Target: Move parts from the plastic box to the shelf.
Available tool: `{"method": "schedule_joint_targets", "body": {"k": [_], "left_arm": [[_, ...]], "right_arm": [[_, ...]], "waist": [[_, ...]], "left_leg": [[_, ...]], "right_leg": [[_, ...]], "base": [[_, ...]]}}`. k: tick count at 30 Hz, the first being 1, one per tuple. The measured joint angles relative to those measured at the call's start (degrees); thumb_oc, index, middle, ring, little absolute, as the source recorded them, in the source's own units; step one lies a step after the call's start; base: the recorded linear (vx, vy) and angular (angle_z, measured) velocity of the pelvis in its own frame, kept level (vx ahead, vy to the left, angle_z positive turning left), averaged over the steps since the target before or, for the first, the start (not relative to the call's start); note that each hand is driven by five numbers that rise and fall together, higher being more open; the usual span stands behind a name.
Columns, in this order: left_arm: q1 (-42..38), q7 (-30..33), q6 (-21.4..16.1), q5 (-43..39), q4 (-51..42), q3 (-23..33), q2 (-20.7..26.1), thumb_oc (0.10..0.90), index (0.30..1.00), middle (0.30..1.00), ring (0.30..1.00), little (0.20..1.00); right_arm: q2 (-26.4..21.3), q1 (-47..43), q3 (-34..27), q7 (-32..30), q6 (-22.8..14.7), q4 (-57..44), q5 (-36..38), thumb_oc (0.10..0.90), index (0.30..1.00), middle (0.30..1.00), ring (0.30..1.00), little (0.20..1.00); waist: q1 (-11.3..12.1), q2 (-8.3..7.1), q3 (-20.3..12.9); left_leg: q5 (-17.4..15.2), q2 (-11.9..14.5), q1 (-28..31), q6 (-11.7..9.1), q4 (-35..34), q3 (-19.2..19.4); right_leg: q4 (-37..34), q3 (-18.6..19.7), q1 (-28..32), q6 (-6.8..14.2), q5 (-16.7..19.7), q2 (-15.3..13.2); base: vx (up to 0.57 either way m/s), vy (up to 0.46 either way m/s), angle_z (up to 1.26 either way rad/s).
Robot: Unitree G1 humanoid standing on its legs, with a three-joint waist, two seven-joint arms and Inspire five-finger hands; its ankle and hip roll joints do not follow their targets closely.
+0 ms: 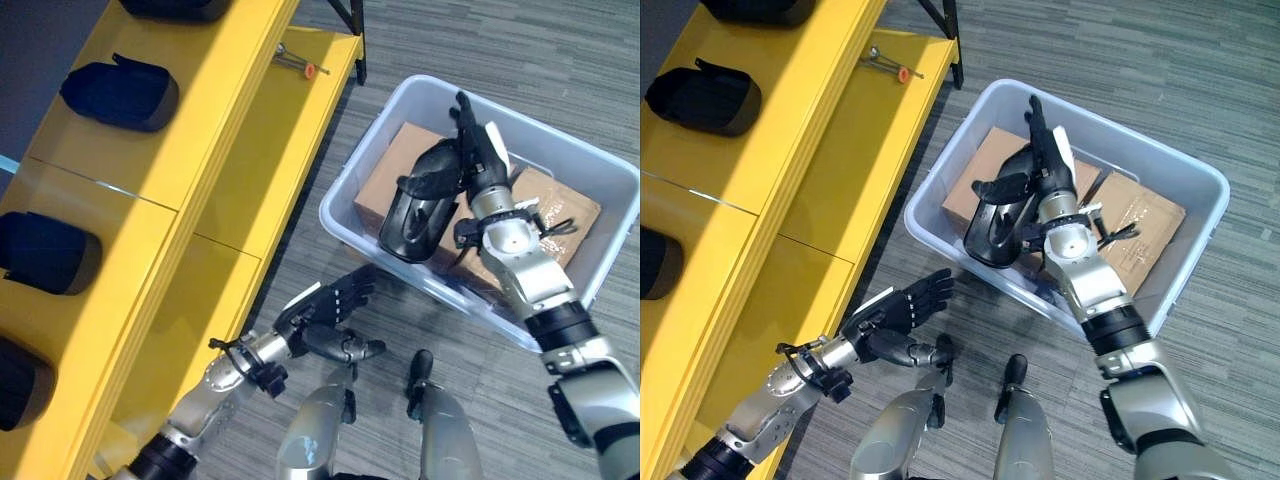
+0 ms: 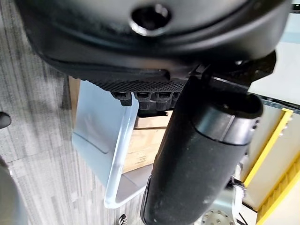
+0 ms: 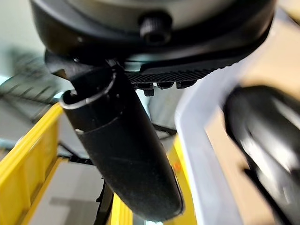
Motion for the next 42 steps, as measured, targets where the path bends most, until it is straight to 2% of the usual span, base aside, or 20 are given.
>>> {"method": "schedule_joint_targets", "body": {"k": [1, 2, 4, 5, 6, 8, 9, 11, 14, 21, 24, 25, 28, 42], "left_arm": [[-0.1, 0.0, 0.0, 0.0, 0.0, 0.0, 0.0, 0.900, 1.000, 1.000, 1.000, 1.000], [-0.3, 0.1, -0.1, 0.0, 0.0, -0.1, 0.0, 0.900, 1.000, 1.000, 1.000, 1.000], [-0.4, 1.4, -0.3, -0.3, -0.4, -0.2, 0.0, 0.900, 1.000, 1.000, 1.000, 1.000], [-0.3, 1.8, -0.3, -0.8, -0.4, -0.2, 0.0, 0.900, 1.000, 1.000, 1.000, 1.000], [0.2, 2.0, -0.4, -1.8, -0.4, -0.2, 0.0, 0.900, 1.000, 1.000, 1.000, 1.000], [0.4, 2.0, -2.6, -2.1, -0.5, -0.1, 0.8, 0.900, 1.000, 1.000, 1.000, 1.000], [0.9, 2.0, -3.0, -2.1, -0.5, 0.0, 1.7, 0.900, 1.000, 1.000, 1.000, 1.000], [2.1, 1.8, -3.1, -2.1, -0.5, 0.0, 3.0, 0.900, 1.000, 1.000, 1.000, 1.000], [3.1, 0.7, -4.3, -2.1, -0.6, 0.5, 3.9, 0.900, 1.000, 1.000, 1.000, 1.000], [2.2, -0.4, -5.2, -2.1, -0.6, 1.1, 3.9, 0.900, 1.000, 1.000, 1.000, 1.000], [2.2, -0.7, -5.5, -2.1, -0.6, 2.2, 3.9, 0.900, 1.000, 1.000, 1.000, 1.000], [2.4, -0.7, -5.5, -2.1, -0.5, 3.0, 3.9, 0.900, 1.000, 1.000, 1.000, 1.000], [2.6, -0.8, -5.5, -2.1, -0.5, 3.3, 4.0, 0.900, 1.000, 1.000, 1.000, 1.000], [2.0, -1.8, -5.6, -2.1, 0.1, 3.9, 4.0, 0.900, 1.000, 1.000, 1.000, 1.000]], "right_arm": [[-0.1, 0.0, -0.2, 0.0, 0.0, 0.0, -0.5, 0.900, 1.000, 1.000, 1.000, 1.000], [-0.6, 0.2, 0.0, 0.0, 0.1, -0.2, -4.7, 0.900, 1.000, 1.000, 1.000, 1.000], [-7.4, 0.4, 3.0, 1.5, -0.6, -2.8, -20.5, 0.900, 1.000, 1.000, 1.000, 1.000], [-9.4, 0.4, 3.3, 2.1, -0.9, -3.5, -24.8, 0.900, 1.000, 1.000, 1.000, 1.000], [-12.7, 0.2, 4.4, 2.5, -2.5, -3.7, -30.4, 0.900, 1.000, 1.000, 1.000, 1.000], [-25.9, -2.3, 13.0, 3.1, -8.4, -3.7, -37.6, 0.900, 1.000, 1.000, 1.000, 1.000], [-27.7, -2.3, 13.0, 3.6, -9.9, -3.7, -38.8, 0.900, 1.000, 1.000, 1.000, 1.000], [-27.7, -2.3, 12.4, 3.7, -10.7, -3.8, -39.1, 0.900, 1.000, 1.000, 1.000, 1.000], [-28.2, -0.5, 12.5, 3.7, -13.7, -4.1, -39.2, 0.900, 1.000, 1.000, 1.000, 1.000], [-27.6, 3.0, 13.6, 3.8, -19.4, -4.4, -48.3, 0.900, 1.000, 1.000, 1.000, 1.000], [-28.2, 2.9, 13.6, 3.7, -20.0, -4.7, -49.5, 0.900, 1.000, 1.000, 1.000, 1.000], [-30.1, 3.4, 13.7, 3.8, -20.3, -5.7, -49.5, 0.900, 1.000, 1.000, 1.000, 1.000], [-31.4, 4.6, 13.7, 3.7, -20.8, -6.4, -49.3, 0.900, 1.000, 1.000, 1.000, 1.000], [-31.2, 4.8, 14.2, 3.9, -23.0, -6.6, -49.2, 0.900, 1.000, 1.000, 1.000, 1.000]], "waist": [[0.0, -0.02, 0.0], [-0.4, -0.16, 0.1], [-0.2, -0.29, 0.2], [-0.3, -0.33, 0.2], [-0.3, -0.45, 0.3], [-0.2, -0.66, 0.4], [-0.4, -1.25, 0.6], [-0.6, -1.53, 0.6], [-1.0, -1.78, 0.8], [-0.8, -1.96, 0.8], [-0.8, -2.00, 0.9], [-0.7, -2.06, 0.9], [-0.7, -2.45, 0.9], [-0.4, -2.75, 1.0]], "left_leg": [[0.0, 0.0, 0.0, 0.0, 0.0, 0.0], [0.0, 0.1, 0.0, 0.0, 0.0, 0.0], [0.0, 0.0, -0.5, 0.0, -0.1, 0.1], [0.0, 0.0, -0.5, 0.1, -0.1, 0.1], [0.1, 0.1, -0.5, 0.3, -0.1, 0.0], [0.1, 0.1, -1.1, 0.2, 0.1, -0.5], [0.1, 0.2, -1.1, 0.2, 0.1, -0.6], [0.0, 0.4, -1.2, 0.1, 0.1, -0.4], [-0.1, 0.8, -1.7, -0.1, 0.1, -0.5], [-0.3, 1.0, -4.3, -0.1, 0.7, -0.6], [-0.3, 1.0, -5.1, -0.1, 1.0, -0.6], [-0.3, 1.0, -5.9, -0.1, 1.2, -0.6], [-0.3, 1.0, -6.5, -0.1, 1.4, -0.6], [-0.3, 1.4, -12.5, -0.2, 3.7, -0.9]], "right_leg": [[0.0, 0.0, 0.0, 0.0, 0.0, 0.1], [0.0, 0.0, -0.1, -0.1, -0.1, 0.1], [0.0, 0.0, -0.6, 0.0, -0.1, 0.1], [-0.1, 0.0, -0.6, 0.1, -0.1, 0.1], [-0.2, 0.0, -0.6, 0.1, -0.1, 0.1], [-0.8, -0.7, -0.6, 0.1, 0.0, 0.2], [-0.9, -0.8, -0.4, 0.1, 0.0, 0.4], [-1.2, -0.7, -0.5, 0.0, 0.0, 0.6], [-1.6, -0.9, -0.7, -0.1, 0.1, 0.8], [-1.8, -1.0, -2.8, -0.2, 0.2, 1.0], [-1.7, -1.0, -3.6, -0.2, 0.2, 1.1], [-1.5, -1.0, -4.4, -0.2, 0.2, 1.1], [-1.4, -1.0, -5.1, -0.2, 0.2, 1.1], [0.3, -1.1, -10.7, -0.6, 0.5, 1.2]], "base": [[-0.05, 0.025, -0.01], [-0.05, 0.010, 0.01], [-0.07, -0.078, -0.01], [-0.09, -0.111, -0.02], [-0.04, -0.065, 0.01], [-0.03, -0.041, 0.09], [-0.05, -0.068, 0.06], [-0.05, -0.067, -0.03], [-0.04, -0.047, -0.01], [-0.03, -0.049, 0.01], [-0.02, -0.061, -0.01], [-0.04, -0.080, 0.01], [-0.03, -0.057, -0.01], [-0.03, -0.059, 0.00]]}}
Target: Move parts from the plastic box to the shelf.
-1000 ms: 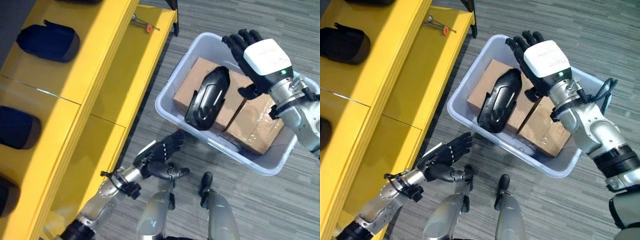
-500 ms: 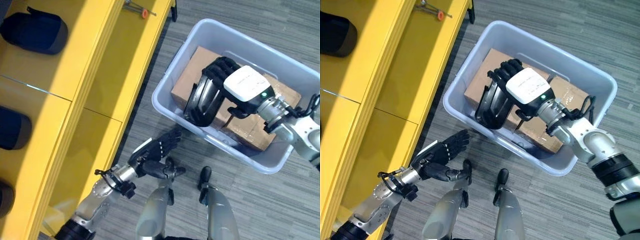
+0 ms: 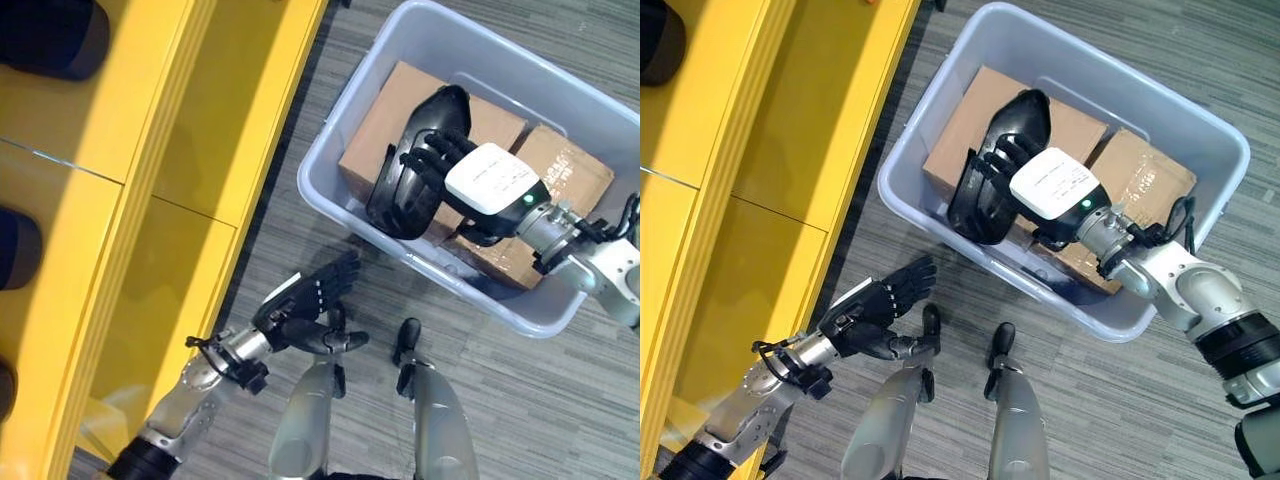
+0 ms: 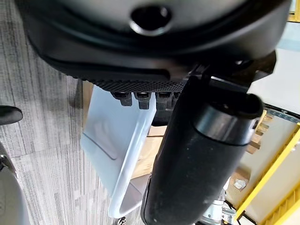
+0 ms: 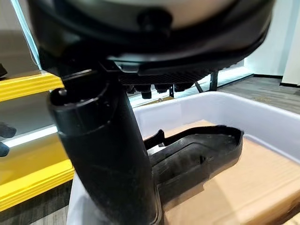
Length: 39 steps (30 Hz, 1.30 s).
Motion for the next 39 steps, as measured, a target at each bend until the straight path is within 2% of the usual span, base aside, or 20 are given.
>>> {"method": "schedule_joint_targets", "body": {"k": [14, 17, 18, 24, 30, 34, 39], "left_arm": [[-0.8, -1.2, 0.1, 0.0, -0.1, 1.1, 0.5, 0.900, 1.000, 1.000, 1.000, 1.000], [-0.9, -1.3, 0.1, -0.1, -0.1, 1.1, 2.1, 0.900, 1.000, 1.000, 1.000, 1.000], [-0.9, -1.3, 0.1, -0.1, 0.0, 1.3, 2.4, 0.900, 1.000, 1.000, 1.000, 1.000], [-0.5, -1.5, 0.2, -0.1, 0.0, 1.4, 2.4, 0.900, 1.000, 1.000, 1.000, 1.000], [0.0, -2.6, 0.2, -0.1, 0.0, 2.1, 2.4, 0.900, 1.000, 1.000, 1.000, 1.000], [1.3, -2.6, 0.5, -0.1, 0.2, 3.7, 2.5, 0.900, 1.000, 1.000, 1.000, 1.000], [2.1, -3.5, 0.5, -0.1, 0.2, 3.8, 2.5, 0.900, 1.000, 1.000, 1.000, 1.000]], "right_arm": [[0.0, -0.6, -0.2, 0.0, 0.1, -0.5, -1.8, 0.900, 1.000, 1.000, 1.000, 1.000], [0.0, -2.9, 0.4, 0.0, 1.1, -0.6, -2.4, 0.900, 1.000, 1.000, 1.000, 1.000], [-0.5, -3.8, 0.4, 0.0, 2.6, -1.9, -3.0, 0.900, 1.000, 1.000, 1.000, 1.000], [-0.7, -5.2, 0.4, 0.1, 4.8, -3.6, -3.0, 0.900, 1.000, 1.000, 1.000, 1.000], [-0.8, -5.2, 0.0, 0.6, 5.3, -4.9, -2.3, 0.900, 1.000, 1.000, 1.000, 1.000], [-0.8, -4.4, -0.2, 0.6, 5.1, -4.8, -1.1, 0.900, 1.000, 1.000, 1.000, 1.000], [-0.8, -4.2, -2.4, 0.4, 4.9, -5.0, -1.1, 0.900, 1.000, 1.000, 1.000, 1.000]], "waist": [[-0.3, -0.58, 0.1], [-0.5, -1.44, 0.2], [-0.5, -1.66, 0.2], [-0.5, -1.76, 0.2], [-0.9, -1.76, 0.2], [-1.2, -2.01, 0.2], [-1.2, -2.05, 0.2]], "left_leg": [[0.1, 1.1, -6.8, -0.7, 2.9, -0.5], [-0.3, 1.4, -9.2, -1.0, 4.5, -0.6], [-0.7, 1.7, -10.9, -1.1, 5.8, -0.7], [-1.6, 2.1, -13.5, -1.4, 8.9, -0.8], [-2.8, 2.6, -16.3, -1.2, 11.9, -1.0], [-4.3, 2.6, -17.4, -1.8, 14.4, -1.1], [-4.4, 2.7, -19.1, -1.9, 15.7, -1.2]], "right_leg": [[2.3, -0.2, -6.7, -0.6, 0.1, 0.7], [3.7, 0.0, -8.9, -0.9, -0.1, 0.8], [4.7, 0.0, -10.4, -1.1, -0.3, 0.8], [6.9, 0.2, -12.6, -1.8, -0.9, 0.9], [8.6, 0.4, -14.9, -1.8, -1.5, 1.1], [11.2, 0.6, -16.0, -2.3, -3.1, 0.7], [12.6, 0.7, -17.8, -3.0, -3.2, 0.7]], "base": [[-0.01, -0.080, -0.01], [0.01, -0.106, -0.02], [0.02, -0.119, -0.01], [0.02, -0.062, -0.02], [0.05, -0.056, -0.02], [0.03, -0.045, 0.02], [0.01, -0.024, 0.00]]}}
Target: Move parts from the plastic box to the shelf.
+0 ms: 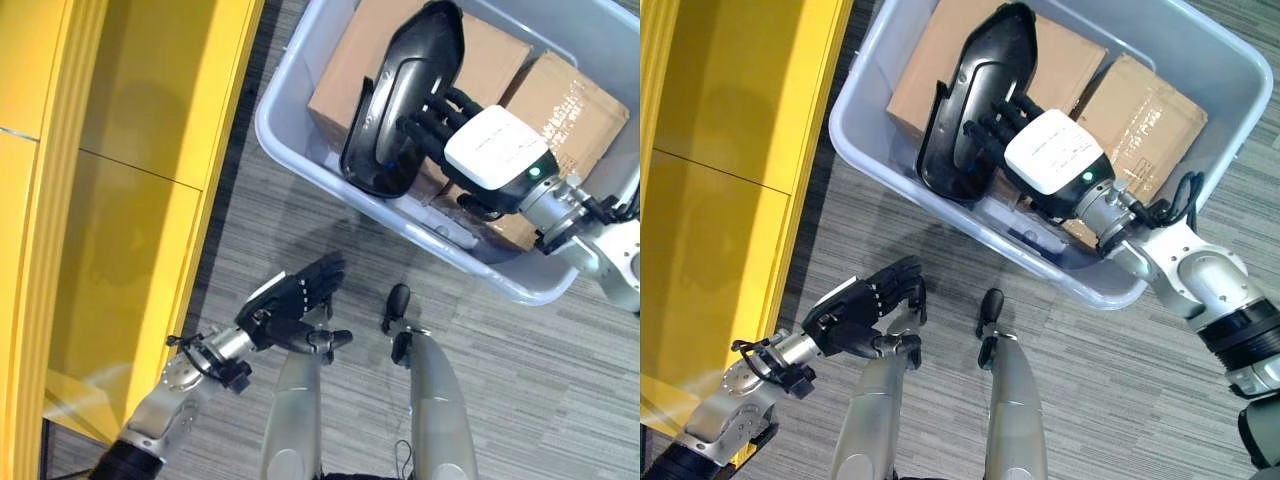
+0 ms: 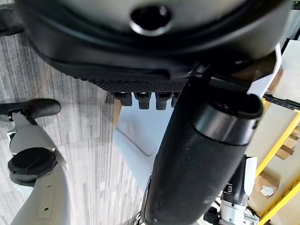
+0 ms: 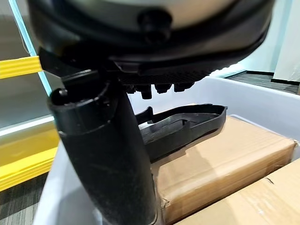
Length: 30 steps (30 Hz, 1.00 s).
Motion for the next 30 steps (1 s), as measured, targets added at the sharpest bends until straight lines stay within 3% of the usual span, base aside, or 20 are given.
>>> {"method": "schedule_joint_targets", "body": {"k": [17, 30], "left_arm": [[1.2, -0.4, -0.1, 0.0, 0.3, 2.2, 0.0, 0.900, 1.000, 1.000, 1.000, 1.000], [1.5, -2.6, -0.1, 0.0, 0.3, 2.9, 0.0, 0.900, 1.000, 1.000, 1.000, 1.000]], "right_arm": [[-2.1, -0.2, -1.8, -0.4, -0.3, -4.1, 1.1, 0.900, 1.000, 1.000, 1.000, 1.000], [-2.1, 0.7, -4.0, -0.6, -0.5, -4.1, 1.1, 0.900, 1.000, 1.000, 1.000, 1.000]], "waist": [[0.1, -0.04, 0.0], [0.1, -0.03, 0.0]], "left_leg": [[-2.3, 0.1, -7.5, 0.6, 6.3, -0.1], [-2.6, 0.1, -8.3, 0.8, 7.0, 0.0]], "right_leg": [[4.3, 0.8, -6.8, -0.2, -1.0, -0.7], [5.0, 1.0, -7.7, -0.2, -1.0, -0.8]], "base": [[0.01, -0.022, -0.01], [0.00, 0.000, 0.00]]}}
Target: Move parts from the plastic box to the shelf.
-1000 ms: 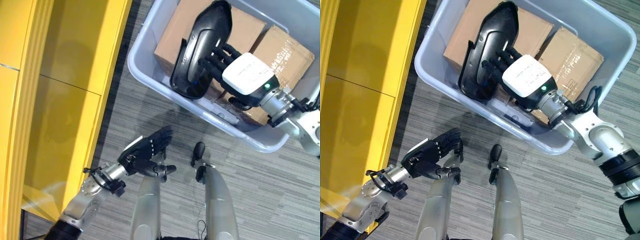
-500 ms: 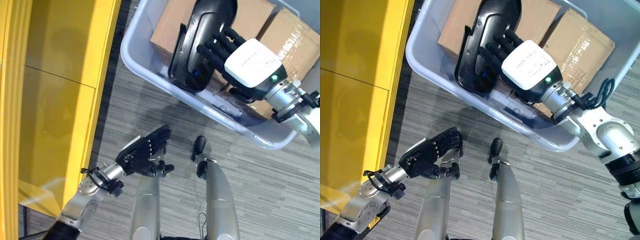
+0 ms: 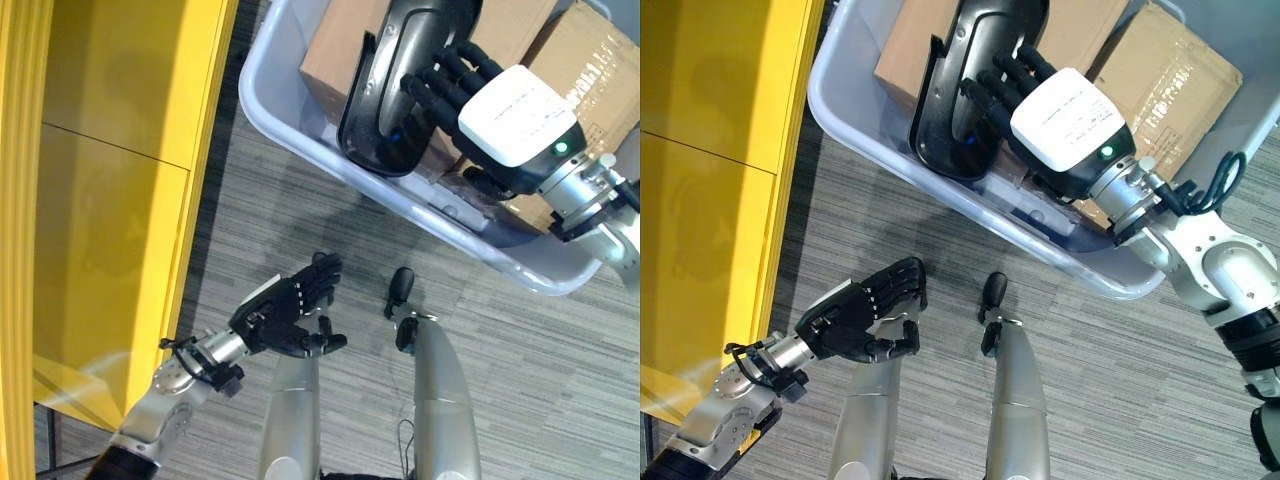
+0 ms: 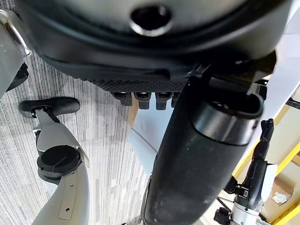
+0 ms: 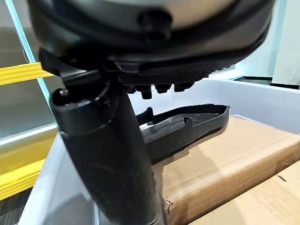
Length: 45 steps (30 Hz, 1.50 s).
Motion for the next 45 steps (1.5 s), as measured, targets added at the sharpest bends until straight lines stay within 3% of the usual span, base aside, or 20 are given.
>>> {"method": "schedule_joint_targets", "body": {"k": [12, 13, 14, 15, 16, 45], "left_arm": [[0.0, -0.1, 0.0, 0.0, 0.0, 0.1, 0.3, 0.900, 1.000, 1.000, 1.000, 1.000], [0.0, -0.1, 0.0, 0.0, 0.0, 0.1, 0.4, 0.900, 1.000, 1.000, 1.000, 1.000], [0.0, -0.1, 0.0, 0.0, 0.0, 0.1, 0.5, 0.900, 1.000, 1.000, 1.000, 1.000], [0.0, -0.1, 0.0, 0.0, 0.0, 0.1, 0.6, 0.900, 1.000, 1.000, 1.000, 1.000], [0.0, -0.1, 0.0, 0.0, 0.0, 0.1, 0.7, 0.900, 1.000, 1.000, 1.000, 1.000], [-0.1, -0.1, -1.6, -2.1, -0.1, 0.1, 1.9, 0.900, 1.000, 1.000, 1.000, 1.000]], "right_arm": [[0.0, 0.1, 0.0, -0.7, 0.1, 0.0, 0.0, 0.900, 1.000, 1.000, 1.000, 1.000], [0.0, 0.1, 0.0, -0.7, 0.1, 0.0, 0.0, 0.820, 0.887, 0.887, 0.887, 0.887], [0.0, 0.1, 0.0, -0.7, 0.1, 0.0, 0.0, 0.616, 0.602, 0.602, 0.602, 0.602], [0.0, 0.1, 0.0, -0.7, 0.1, 0.0, 0.0, 0.529, 0.481, 0.481, 0.481, 0.481], [0.0, 0.1, 0.0, -0.7, 0.1, 0.0, 0.0, 0.400, 0.300, 0.300, 0.300, 0.300], [-1.9, -0.6, -2.3, -12.4, 0.4, -1.8, -5.8, 0.400, 0.300, 0.300, 0.300, 0.300]], "waist": [[0.1, 0.02, 0.0], [0.2, 0.02, 0.0], [0.2, 0.02, 0.0], [0.2, 0.02, 0.0], [0.2, 0.02, 0.0], [1.2, 0.08, 0.0]], "left_leg": [[0.0, -0.1, -0.1, -0.1, -0.1, 0.2], [0.0, -0.1, -0.1, -0.1, -0.1, 0.2], [0.0, -0.1, -0.1, -0.1, -0.1, 0.2], [0.0, -0.1, -0.1, -0.1, 0.0, 0.2], [0.0, -0.1, -0.1, -0.1, 0.0, 0.2], [-0.8, -0.2, -8.9, 0.4, 4.6, 0.1]], "right_leg": [[-0.1, 0.1, -0.1, 0.0, 0.0, -0.1], [-0.1, 0.1, -0.1, 0.0, 0.0, -0.1], [-0.1, 0.1, -0.1, 0.0, 0.0, -0.1], [-0.1, 0.1, -0.2, 0.0, 0.0, -0.1], [-0.1, 0.1, -0.2, 0.0, 0.0, -0.1], [4.1, 0.2, -8.7, -0.3, -0.8, -1.0]], "base": [[0.00, 0.000, 0.00], [0.00, 0.000, 0.00], [0.00, 0.000, 0.00], [0.00, 0.000, 0.00], [0.00, 0.000, 0.00], [0.00, 0.000, 0.00]]}}
